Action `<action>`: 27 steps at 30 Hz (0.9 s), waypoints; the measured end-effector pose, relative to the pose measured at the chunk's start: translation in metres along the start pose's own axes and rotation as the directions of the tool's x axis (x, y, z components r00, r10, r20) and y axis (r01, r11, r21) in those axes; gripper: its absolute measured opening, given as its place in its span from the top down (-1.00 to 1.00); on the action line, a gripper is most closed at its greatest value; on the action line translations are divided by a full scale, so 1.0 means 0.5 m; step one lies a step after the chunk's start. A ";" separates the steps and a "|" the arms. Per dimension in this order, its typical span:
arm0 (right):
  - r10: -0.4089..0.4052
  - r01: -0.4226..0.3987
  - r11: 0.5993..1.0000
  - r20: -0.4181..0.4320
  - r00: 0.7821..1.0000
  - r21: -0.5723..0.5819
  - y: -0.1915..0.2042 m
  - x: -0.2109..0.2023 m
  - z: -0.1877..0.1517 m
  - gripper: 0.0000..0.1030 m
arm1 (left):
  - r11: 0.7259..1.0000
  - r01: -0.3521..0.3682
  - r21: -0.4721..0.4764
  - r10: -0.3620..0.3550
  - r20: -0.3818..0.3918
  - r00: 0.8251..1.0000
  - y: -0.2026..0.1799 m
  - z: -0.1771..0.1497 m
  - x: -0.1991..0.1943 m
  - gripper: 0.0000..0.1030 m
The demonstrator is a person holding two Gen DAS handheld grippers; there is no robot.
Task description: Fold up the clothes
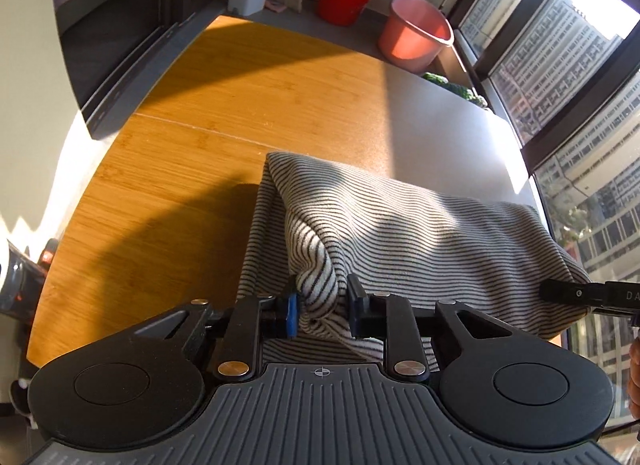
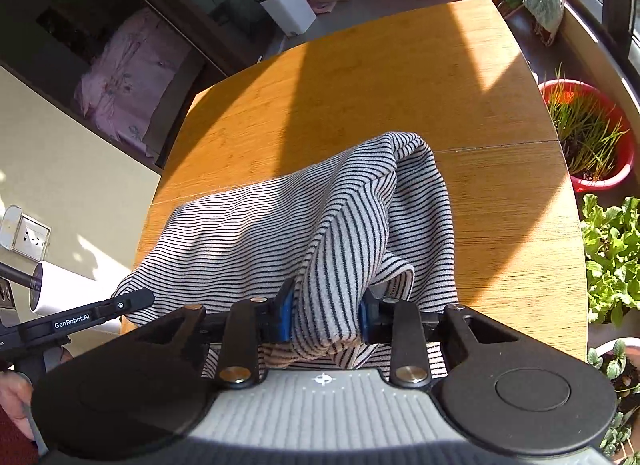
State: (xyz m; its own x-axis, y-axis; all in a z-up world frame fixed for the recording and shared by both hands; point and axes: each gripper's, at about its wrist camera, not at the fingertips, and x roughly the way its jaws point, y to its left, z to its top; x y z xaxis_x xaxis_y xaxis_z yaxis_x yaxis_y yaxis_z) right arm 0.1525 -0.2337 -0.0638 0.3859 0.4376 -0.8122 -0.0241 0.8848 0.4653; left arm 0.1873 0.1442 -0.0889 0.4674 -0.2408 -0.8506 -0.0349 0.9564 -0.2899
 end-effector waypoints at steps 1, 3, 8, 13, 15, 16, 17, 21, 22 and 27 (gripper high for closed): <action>-0.021 0.021 1.000 -0.017 1.000 0.001 -0.005 0.013 -0.007 0.44 | 1.000 -0.010 -0.006 0.010 -0.023 1.000 0.004 -0.006 0.013 0.49; -0.062 0.061 0.998 -0.041 0.997 -0.010 -0.016 0.042 -0.022 0.41 | 0.999 -0.034 -0.008 0.034 -0.048 0.998 0.007 -0.020 0.039 0.48; -0.091 0.090 0.996 -0.056 0.994 -0.015 -0.039 0.066 -0.019 0.17 | 0.998 -0.060 -0.019 0.058 -0.070 0.996 0.012 -0.030 0.066 0.23; -0.155 0.154 0.985 -0.002 0.988 -0.083 -0.043 -0.002 0.009 -0.19 | 0.996 0.007 -0.084 -0.014 -0.082 0.997 0.011 -0.018 0.035 0.04; -0.180 0.185 0.976 0.053 0.982 -0.115 -0.039 -0.034 0.032 -0.19 | 0.993 0.033 -0.111 -0.043 -0.086 0.995 0.010 -0.014 0.023 -0.08; -0.174 0.183 0.976 0.080 0.981 -0.118 -0.036 -0.041 0.047 -0.19 | 0.991 0.047 -0.124 -0.058 -0.087 0.995 0.010 -0.011 0.017 -0.08; -0.168 0.181 0.976 0.108 0.980 -0.121 -0.034 -0.047 0.062 -0.17 | 0.989 0.060 -0.137 -0.072 -0.088 0.993 0.010 -0.009 0.011 -0.08; -0.143 0.173 0.962 0.150 0.978 -0.212 0.003 -0.014 0.116 0.34 | 0.964 0.174 -0.203 -0.204 -0.136 0.969 -0.020 -0.015 0.032 -0.10; -0.129 0.162 0.957 0.146 0.981 -0.242 0.015 0.006 0.126 0.34 | 0.957 0.200 -0.212 -0.236 -0.158 0.959 -0.033 -0.020 0.046 -0.11; -0.192 0.194 0.924 0.038 0.981 -0.330 0.026 0.135 0.122 0.36 | 0.966 0.208 -0.156 -0.241 -0.242 0.940 -0.085 -0.035 0.114 -0.10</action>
State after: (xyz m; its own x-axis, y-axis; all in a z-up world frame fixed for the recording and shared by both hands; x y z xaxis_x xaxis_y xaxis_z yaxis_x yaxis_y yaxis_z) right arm 0.2345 -0.2023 -0.0912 0.4177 0.2528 -0.8727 -0.2514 0.9552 0.1564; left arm 0.1999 0.0871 -0.1328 0.2342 -0.4971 -0.8355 -0.0739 0.8478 -0.5251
